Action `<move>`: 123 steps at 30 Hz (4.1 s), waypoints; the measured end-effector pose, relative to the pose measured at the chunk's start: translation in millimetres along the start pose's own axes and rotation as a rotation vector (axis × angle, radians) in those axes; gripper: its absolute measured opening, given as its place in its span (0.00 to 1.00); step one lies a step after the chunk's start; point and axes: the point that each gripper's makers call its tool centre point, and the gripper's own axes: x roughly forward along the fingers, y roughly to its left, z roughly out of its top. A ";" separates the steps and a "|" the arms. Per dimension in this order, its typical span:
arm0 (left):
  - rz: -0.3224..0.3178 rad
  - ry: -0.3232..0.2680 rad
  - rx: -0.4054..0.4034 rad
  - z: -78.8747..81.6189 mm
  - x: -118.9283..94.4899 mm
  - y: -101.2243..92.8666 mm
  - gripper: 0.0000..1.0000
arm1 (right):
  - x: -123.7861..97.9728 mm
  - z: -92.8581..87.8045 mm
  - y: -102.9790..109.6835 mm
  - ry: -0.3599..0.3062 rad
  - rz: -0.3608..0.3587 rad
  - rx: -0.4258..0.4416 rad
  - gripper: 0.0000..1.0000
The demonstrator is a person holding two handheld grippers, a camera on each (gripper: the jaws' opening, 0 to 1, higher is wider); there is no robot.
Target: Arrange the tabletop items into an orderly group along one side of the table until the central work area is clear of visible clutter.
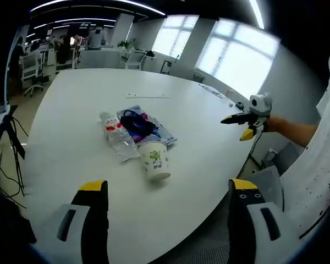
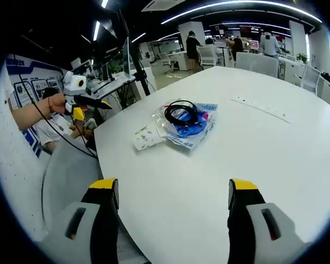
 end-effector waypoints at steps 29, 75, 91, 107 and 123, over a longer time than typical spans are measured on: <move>-0.012 0.017 -0.005 -1.5 10.0 3.1 0.92 | 5.2 -4.3 -3.2 0.008 0.007 0.018 0.81; -0.034 0.021 0.027 24.7 33.3 23.6 0.90 | 33.7 27.3 -24.5 0.009 0.045 -0.001 0.76; -0.037 0.018 0.096 55.0 47.0 37.4 0.87 | 54.6 54.6 -28.1 -0.008 0.071 -0.032 0.72; -0.038 0.018 0.148 77.8 64.1 53.4 0.85 | 86.1 84.3 -36.2 -0.028 0.082 -0.054 0.66; -0.059 0.024 0.168 91.1 96.5 64.2 0.82 | 125.9 103.3 -41.6 -0.041 0.110 -0.071 0.60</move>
